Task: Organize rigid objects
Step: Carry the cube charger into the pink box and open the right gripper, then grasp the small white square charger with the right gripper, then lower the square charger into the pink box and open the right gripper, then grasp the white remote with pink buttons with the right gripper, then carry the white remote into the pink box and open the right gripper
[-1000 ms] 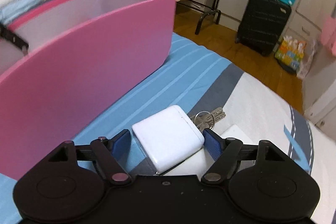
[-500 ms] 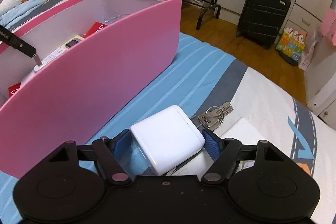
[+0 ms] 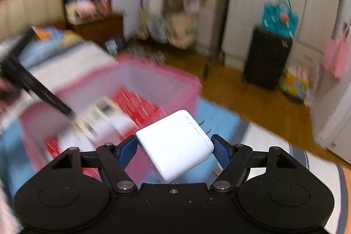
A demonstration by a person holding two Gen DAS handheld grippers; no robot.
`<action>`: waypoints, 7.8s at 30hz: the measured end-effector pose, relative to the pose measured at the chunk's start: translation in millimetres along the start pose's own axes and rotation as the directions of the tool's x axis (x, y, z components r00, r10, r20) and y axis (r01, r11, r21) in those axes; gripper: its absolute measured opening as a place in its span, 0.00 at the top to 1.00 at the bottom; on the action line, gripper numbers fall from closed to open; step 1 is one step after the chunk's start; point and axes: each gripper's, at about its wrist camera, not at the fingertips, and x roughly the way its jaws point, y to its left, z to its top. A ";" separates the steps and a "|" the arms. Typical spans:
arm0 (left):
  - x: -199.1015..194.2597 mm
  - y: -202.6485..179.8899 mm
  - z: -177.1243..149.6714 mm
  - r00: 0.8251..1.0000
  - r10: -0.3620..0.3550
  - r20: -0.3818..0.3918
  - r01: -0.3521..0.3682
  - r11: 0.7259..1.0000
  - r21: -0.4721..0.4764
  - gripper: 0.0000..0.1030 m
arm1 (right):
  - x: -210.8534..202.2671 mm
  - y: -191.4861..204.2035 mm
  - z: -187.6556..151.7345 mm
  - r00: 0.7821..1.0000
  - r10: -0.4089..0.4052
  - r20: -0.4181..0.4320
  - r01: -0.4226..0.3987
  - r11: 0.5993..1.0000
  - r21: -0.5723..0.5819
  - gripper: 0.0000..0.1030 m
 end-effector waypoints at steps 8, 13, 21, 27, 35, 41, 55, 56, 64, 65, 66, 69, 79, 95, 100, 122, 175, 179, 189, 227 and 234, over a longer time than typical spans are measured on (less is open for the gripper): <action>-1.5 1.1 -1.7 1.000 -0.011 0.001 0.011 1.000 -0.001 0.96 | 4.6 72.6 29.8 0.967 0.155 -0.204 -0.178 0.979 -0.099 0.25; -2.5 3.1 -3.5 1.000 -0.016 0.006 0.016 1.000 0.004 0.95 | 42.3 90.4 32.5 0.937 0.080 -0.339 -0.160 0.964 -0.214 0.25; -2.2 6.4 -2.8 0.999 -0.036 0.006 0.036 0.999 0.005 0.94 | 88.5 91.9 32.0 0.848 -0.024 -0.530 -0.154 0.945 -0.289 0.25; -1.4 6.9 -2.4 0.999 -0.041 0.005 0.041 0.999 0.001 0.94 | 67.7 89.2 36.0 0.884 -0.031 -0.466 -0.125 0.945 -0.301 0.24; -1.5 3.9 -1.8 1.000 -0.029 0.000 0.029 1.000 0.000 0.94 | 0.0 39.0 49.1 0.957 0.104 -0.270 -0.141 0.983 -0.121 0.24; -0.9 1.1 -1.2 1.000 -0.014 -0.003 0.014 1.000 0.001 0.94 | -26.0 -36.7 27.9 0.967 0.100 -0.236 -0.080 0.993 0.090 0.24; -0.4 -3.7 -2.0 1.000 0.018 -0.009 -0.018 1.000 0.006 0.95 | 2.9 -168.2 -70.9 0.964 -0.028 -0.264 0.165 0.841 0.515 0.24; -0.8 -3.2 -1.7 1.000 0.018 -0.008 -0.018 1.000 0.004 0.95 | 6.4 -172.4 -73.0 0.969 -0.016 -0.247 0.148 0.839 0.524 0.24; -1.3 -1.4 -1.5 1.000 0.010 -0.004 -0.010 1.000 0.000 0.95 | 56.2 -185.7 -85.8 0.971 0.027 -0.239 0.103 0.853 0.512 0.37; -0.5 -1.0 -1.2 1.000 0.007 -0.005 -0.007 1.000 -0.002 0.95 | 61.4 -186.5 -89.7 0.969 0.038 -0.246 0.100 0.845 0.525 0.40; -0.3 -0.9 -0.8 1.000 0.006 -0.005 -0.006 1.000 -0.003 0.95 | 65.7 -186.0 -92.9 0.964 0.039 -0.263 0.110 0.842 0.528 0.39; 0.5 -0.1 -0.8 1.000 0.003 -0.006 -0.003 1.000 -0.003 0.95 | 67.0 -180.5 -91.9 0.965 0.010 -0.262 0.124 0.862 0.491 0.40; -3.5 0.8 -2.6 1.000 -0.001 0.007 0.001 1.000 -0.010 0.96 | 30.3 -132.8 -64.9 0.988 -0.040 -0.150 0.098 0.909 0.404 0.40; -3.1 -2.4 -3.7 1.000 0.018 0.006 -0.018 1.000 -0.005 0.96 | 9.9 5.1 33.8 0.978 0.209 -0.002 -0.209 0.977 0.031 0.40; -2.6 -0.5 -4.2 1.000 0.010 0.008 -0.010 1.000 -0.008 0.96 | 64.5 20.3 45.4 0.977 0.156 -0.146 -0.164 0.985 -0.048 0.40; 3.0 -1.1 -3.1 1.000 0.013 -0.005 -0.013 1.000 -0.012 0.95 | 28.0 -21.2 59.3 0.979 0.089 -0.183 -0.075 0.994 0.082 0.35; 3.1 -15.1 -3.7 0.996 0.095 0.001 -0.095 0.995 0.015 0.95 | 32.2 -131.9 -110.1 0.866 -0.076 -0.495 0.284 0.889 0.360 0.25; 3.5 -13.8 -3.7 0.996 0.094 0.002 -0.094 0.995 0.012 0.95 | 35.4 -134.1 -114.1 0.861 -0.088 -0.501 0.313 0.868 0.386 0.30; -1.0 -5.6 -4.2 0.998 0.055 -0.005 -0.055 0.998 -0.025 0.96 | 21.7 -106.2 -101.3 0.897 -0.159 -0.414 0.297 0.908 0.296 0.41; -0.1 14.1 -3.1 0.998 -0.058 -0.012 0.057 0.994 -0.090 0.92 | 20.9 82.4 52.9 0.936 0.231 -0.265 -0.192 0.967 0.166 0.43; 0.7 17.0 -2.8 0.997 -0.077 -0.012 0.076 0.992 -0.098 0.91 | 86.8 81.7 42.6 0.914 0.230 -0.335 -0.106 0.931 0.349 0.43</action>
